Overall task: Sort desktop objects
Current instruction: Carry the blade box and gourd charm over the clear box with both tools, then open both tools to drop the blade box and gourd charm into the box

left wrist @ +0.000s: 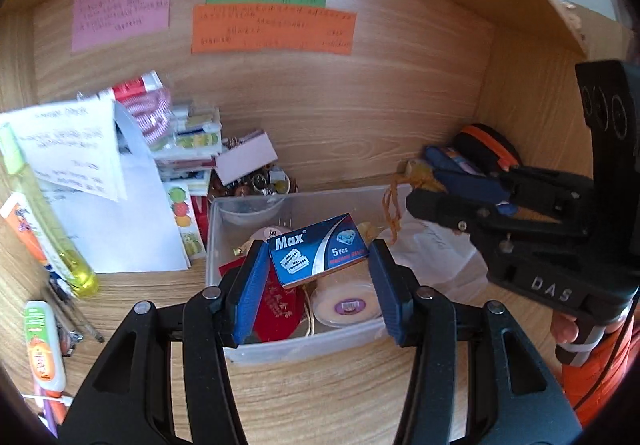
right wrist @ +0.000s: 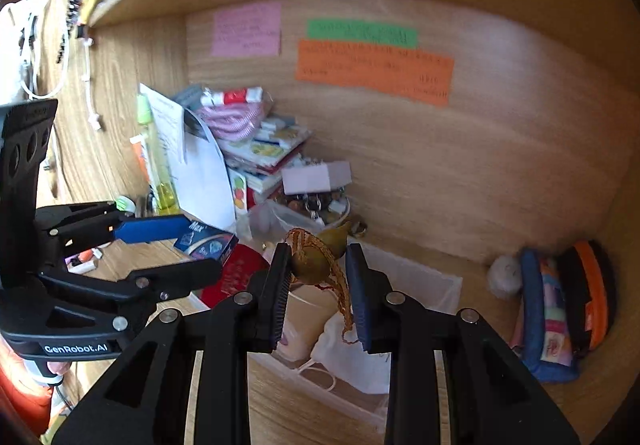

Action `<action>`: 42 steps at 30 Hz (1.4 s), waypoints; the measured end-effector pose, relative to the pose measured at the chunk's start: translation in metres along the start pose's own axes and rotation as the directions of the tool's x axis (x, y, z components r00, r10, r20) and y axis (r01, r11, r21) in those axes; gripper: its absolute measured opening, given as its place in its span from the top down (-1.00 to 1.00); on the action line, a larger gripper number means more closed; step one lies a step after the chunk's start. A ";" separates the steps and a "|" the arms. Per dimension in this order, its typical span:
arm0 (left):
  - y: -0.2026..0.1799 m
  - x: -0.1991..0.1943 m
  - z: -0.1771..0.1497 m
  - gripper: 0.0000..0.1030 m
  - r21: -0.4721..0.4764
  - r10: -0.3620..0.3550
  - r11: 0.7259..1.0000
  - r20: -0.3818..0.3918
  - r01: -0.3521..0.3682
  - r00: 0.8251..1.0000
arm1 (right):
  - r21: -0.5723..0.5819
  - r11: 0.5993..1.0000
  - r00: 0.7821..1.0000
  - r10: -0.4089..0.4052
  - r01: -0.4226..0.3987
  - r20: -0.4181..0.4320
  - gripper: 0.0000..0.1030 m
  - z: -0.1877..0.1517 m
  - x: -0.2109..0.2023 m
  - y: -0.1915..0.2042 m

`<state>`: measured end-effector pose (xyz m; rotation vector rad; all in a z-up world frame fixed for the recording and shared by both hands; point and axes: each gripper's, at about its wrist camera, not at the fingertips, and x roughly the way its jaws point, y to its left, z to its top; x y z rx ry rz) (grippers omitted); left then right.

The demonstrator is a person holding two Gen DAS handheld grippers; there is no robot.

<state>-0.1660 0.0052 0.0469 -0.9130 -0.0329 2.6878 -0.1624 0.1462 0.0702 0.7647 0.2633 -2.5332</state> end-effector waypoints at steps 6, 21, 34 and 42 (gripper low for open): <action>0.011 0.035 -0.004 0.02 -0.030 -0.007 1.000 -0.067 0.005 0.998 | 0.042 0.999 0.998 0.017 -0.014 -0.066 0.51 -0.016 0.036 -0.016; 0.015 0.055 -0.007 0.00 -0.059 -0.026 0.998 -0.103 0.020 0.994 | 0.017 1.000 0.994 0.000 0.002 -0.107 0.50 -0.036 0.066 -0.020; 0.020 0.049 -0.005 -0.32 -0.073 0.007 0.997 -0.055 -0.011 0.998 | -0.001 0.998 0.996 -0.058 0.058 -0.064 -0.16 -0.035 0.060 -0.019; 0.019 0.040 -0.003 -0.49 -0.058 0.068 0.996 -0.025 -0.069 0.997 | -0.018 0.995 0.993 -0.096 0.095 -0.064 -0.41 -0.034 0.057 -0.018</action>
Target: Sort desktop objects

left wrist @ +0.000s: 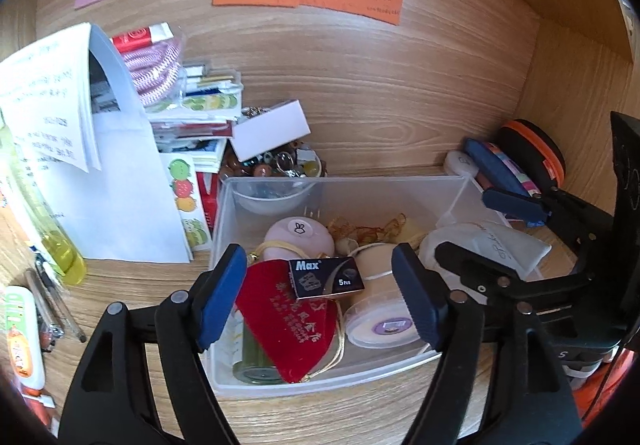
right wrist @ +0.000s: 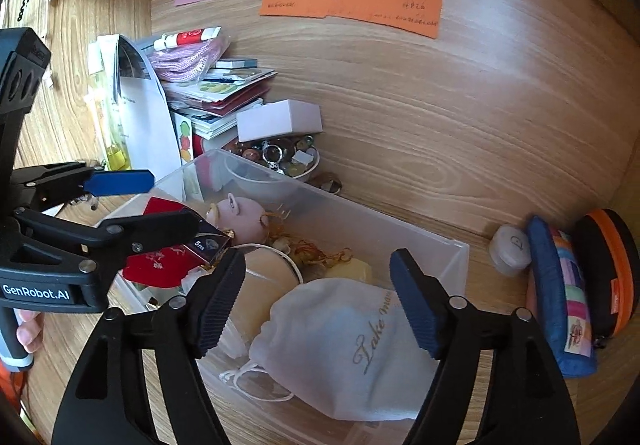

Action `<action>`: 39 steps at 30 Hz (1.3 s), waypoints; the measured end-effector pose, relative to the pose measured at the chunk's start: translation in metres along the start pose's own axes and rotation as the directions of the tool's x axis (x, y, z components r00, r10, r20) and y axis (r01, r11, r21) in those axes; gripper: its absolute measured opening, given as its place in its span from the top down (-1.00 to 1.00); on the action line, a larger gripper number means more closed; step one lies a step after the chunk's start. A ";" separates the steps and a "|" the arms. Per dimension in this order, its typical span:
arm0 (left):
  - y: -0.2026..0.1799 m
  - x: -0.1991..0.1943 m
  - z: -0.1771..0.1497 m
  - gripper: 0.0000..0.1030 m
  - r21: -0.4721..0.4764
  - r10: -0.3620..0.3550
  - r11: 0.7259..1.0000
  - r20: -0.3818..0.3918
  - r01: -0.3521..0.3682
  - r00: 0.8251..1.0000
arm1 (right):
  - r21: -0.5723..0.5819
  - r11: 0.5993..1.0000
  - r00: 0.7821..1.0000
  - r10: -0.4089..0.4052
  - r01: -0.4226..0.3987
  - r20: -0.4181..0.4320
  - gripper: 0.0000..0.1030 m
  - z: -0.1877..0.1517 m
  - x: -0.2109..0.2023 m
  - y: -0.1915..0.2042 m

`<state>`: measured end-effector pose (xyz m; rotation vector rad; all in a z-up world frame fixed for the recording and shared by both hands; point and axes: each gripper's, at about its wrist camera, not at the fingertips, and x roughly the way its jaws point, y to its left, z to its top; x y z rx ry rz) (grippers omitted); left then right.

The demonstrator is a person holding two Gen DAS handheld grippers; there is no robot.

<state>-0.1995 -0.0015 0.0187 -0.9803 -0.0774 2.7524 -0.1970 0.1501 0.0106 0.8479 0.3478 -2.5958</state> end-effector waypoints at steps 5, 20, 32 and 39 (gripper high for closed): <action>-0.003 -0.023 0.001 -0.81 0.009 0.037 0.999 0.060 -0.038 0.997 | -0.009 0.997 0.997 -0.073 0.073 0.020 -0.72 0.002 -0.016 0.000; -0.034 -0.100 -0.024 -0.93 0.052 0.077 0.995 0.179 -0.088 0.981 | 0.030 0.985 0.977 -0.173 0.170 0.121 -1.00 -0.012 -0.093 0.009; -0.049 -0.135 -0.056 -0.95 0.003 0.101 0.995 0.218 -0.104 0.971 | 0.080 0.985 0.970 -0.164 0.151 0.180 -1.00 -0.038 -0.146 0.022; -0.059 -0.136 -0.069 -0.95 0.003 0.106 0.994 0.206 -0.109 0.973 | 0.112 0.985 0.974 -0.146 0.127 0.173 -1.00 -0.057 -0.158 0.025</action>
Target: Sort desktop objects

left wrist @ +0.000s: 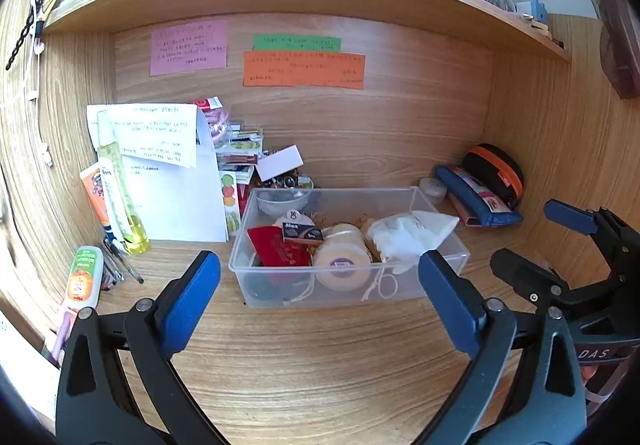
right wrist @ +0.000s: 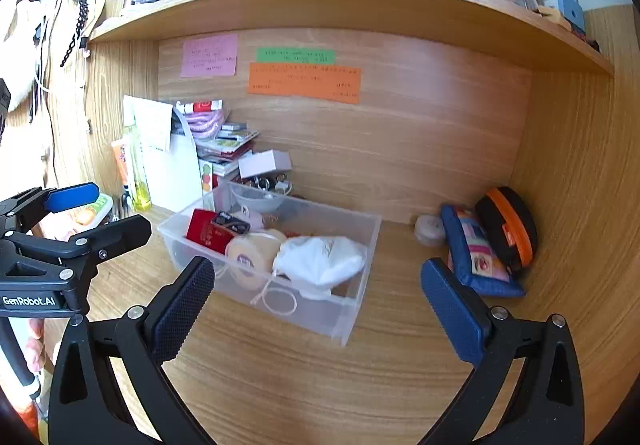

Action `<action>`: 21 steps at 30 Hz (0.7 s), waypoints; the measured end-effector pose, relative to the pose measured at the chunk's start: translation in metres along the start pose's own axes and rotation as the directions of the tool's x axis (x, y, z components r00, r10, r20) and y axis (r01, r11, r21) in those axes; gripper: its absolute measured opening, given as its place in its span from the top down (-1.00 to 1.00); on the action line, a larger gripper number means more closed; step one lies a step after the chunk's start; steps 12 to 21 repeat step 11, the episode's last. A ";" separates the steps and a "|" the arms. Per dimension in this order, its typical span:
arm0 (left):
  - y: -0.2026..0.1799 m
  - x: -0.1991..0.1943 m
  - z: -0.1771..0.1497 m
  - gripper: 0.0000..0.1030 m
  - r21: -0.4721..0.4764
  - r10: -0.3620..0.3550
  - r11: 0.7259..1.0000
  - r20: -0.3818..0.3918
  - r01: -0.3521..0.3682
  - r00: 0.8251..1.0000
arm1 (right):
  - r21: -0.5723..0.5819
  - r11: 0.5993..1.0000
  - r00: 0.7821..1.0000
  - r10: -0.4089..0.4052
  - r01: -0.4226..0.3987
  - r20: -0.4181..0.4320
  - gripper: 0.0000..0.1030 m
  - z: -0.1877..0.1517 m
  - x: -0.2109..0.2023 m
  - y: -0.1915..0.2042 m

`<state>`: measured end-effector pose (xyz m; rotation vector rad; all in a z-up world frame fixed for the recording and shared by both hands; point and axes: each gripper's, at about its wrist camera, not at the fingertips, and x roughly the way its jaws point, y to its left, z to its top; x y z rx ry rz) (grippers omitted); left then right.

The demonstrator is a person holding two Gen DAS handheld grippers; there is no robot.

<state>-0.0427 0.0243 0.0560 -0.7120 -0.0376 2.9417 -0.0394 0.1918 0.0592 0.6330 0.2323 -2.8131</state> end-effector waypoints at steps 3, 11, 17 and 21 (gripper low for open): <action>-0.003 0.000 -0.003 -0.95 0.004 0.004 1.000 0.001 -0.004 1.000 | 0.005 1.000 1.000 -0.001 0.001 -0.009 -1.00 -0.003 0.000 -0.001; -0.010 -0.004 -0.003 -0.95 0.039 -0.001 0.999 0.038 0.000 0.999 | 0.029 1.000 1.000 0.009 -0.008 -0.024 -1.00 -0.010 -0.001 -0.007; -0.010 -0.004 -0.003 -0.95 0.039 -0.001 0.999 0.038 0.000 0.999 | 0.029 1.000 1.000 0.009 -0.008 -0.024 -1.00 -0.010 -0.001 -0.007; -0.010 -0.004 -0.003 -0.95 0.039 -0.001 0.999 0.038 0.000 0.999 | 0.029 1.000 1.000 0.009 -0.008 -0.024 -1.00 -0.010 -0.001 -0.007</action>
